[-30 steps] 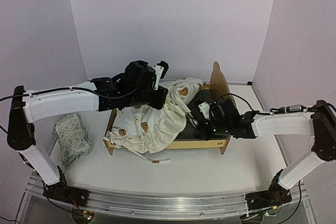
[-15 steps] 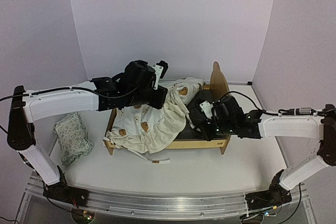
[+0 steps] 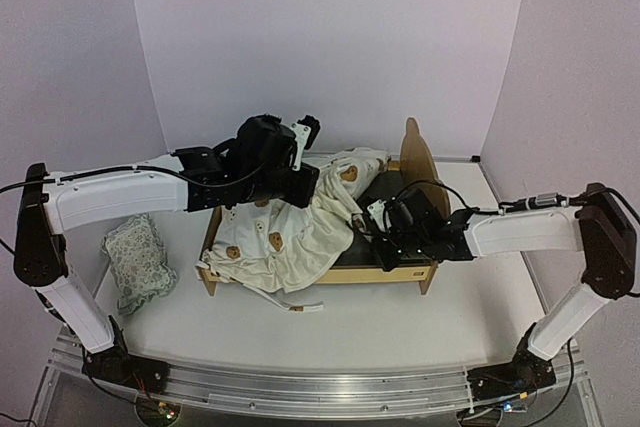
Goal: Set up the pet bed
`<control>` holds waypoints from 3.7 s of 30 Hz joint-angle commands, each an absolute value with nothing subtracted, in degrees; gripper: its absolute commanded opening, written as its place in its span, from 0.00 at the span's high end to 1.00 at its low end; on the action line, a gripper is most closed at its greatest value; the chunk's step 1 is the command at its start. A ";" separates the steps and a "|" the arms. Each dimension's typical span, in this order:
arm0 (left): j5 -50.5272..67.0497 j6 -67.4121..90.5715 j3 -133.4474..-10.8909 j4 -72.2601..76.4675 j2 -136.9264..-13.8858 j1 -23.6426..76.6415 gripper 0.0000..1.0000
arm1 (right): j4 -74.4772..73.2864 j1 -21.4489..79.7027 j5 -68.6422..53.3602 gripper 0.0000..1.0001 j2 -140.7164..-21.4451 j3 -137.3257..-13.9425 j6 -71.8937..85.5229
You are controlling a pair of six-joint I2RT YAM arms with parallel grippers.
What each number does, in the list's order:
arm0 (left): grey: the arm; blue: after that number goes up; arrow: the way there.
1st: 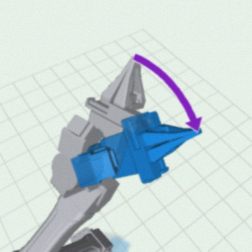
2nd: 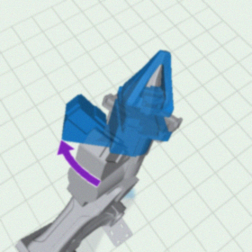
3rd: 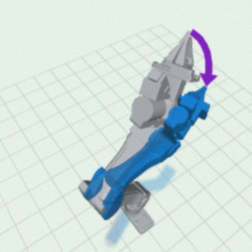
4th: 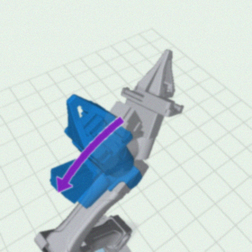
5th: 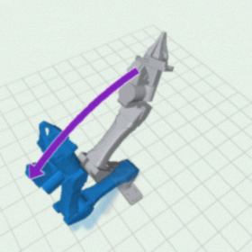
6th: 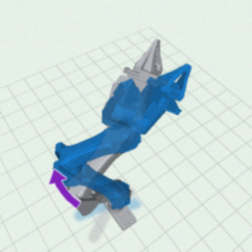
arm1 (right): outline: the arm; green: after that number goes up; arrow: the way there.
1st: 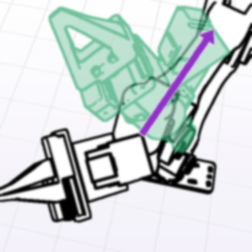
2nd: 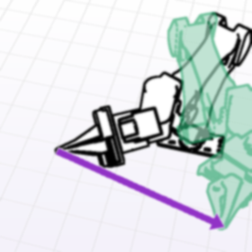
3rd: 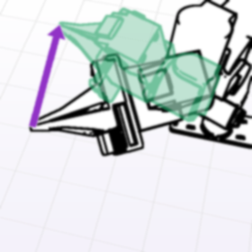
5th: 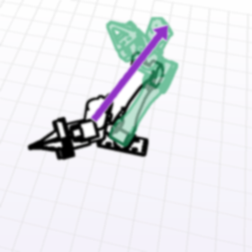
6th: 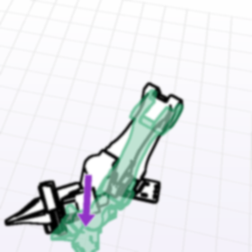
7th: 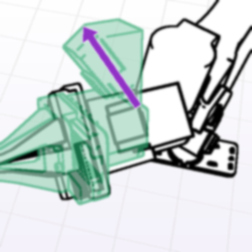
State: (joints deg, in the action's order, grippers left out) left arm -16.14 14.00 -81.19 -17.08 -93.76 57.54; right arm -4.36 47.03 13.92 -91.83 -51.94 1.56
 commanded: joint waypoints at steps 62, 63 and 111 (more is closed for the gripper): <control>-14.22 14.68 -83.24 -17.95 -93.17 56.74 1.00 | -22.38 49.45 11.59 0.45 -86.52 -61.27 -11.37; -14.01 14.68 -83.38 -18.05 -93.18 56.69 1.00 | -21.46 48.78 10.29 0.44 -87.53 -61.64 -11.19; -12.76 14.31 -82.18 -17.58 -91.35 56.60 1.00 | -9.55 43.77 -1.69 1.00 -82.41 -55.88 4.67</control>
State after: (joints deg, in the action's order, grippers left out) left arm -12.99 13.98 -81.25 -17.61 -93.80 56.95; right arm -4.52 43.90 -2.89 -85.52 -54.37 -2.48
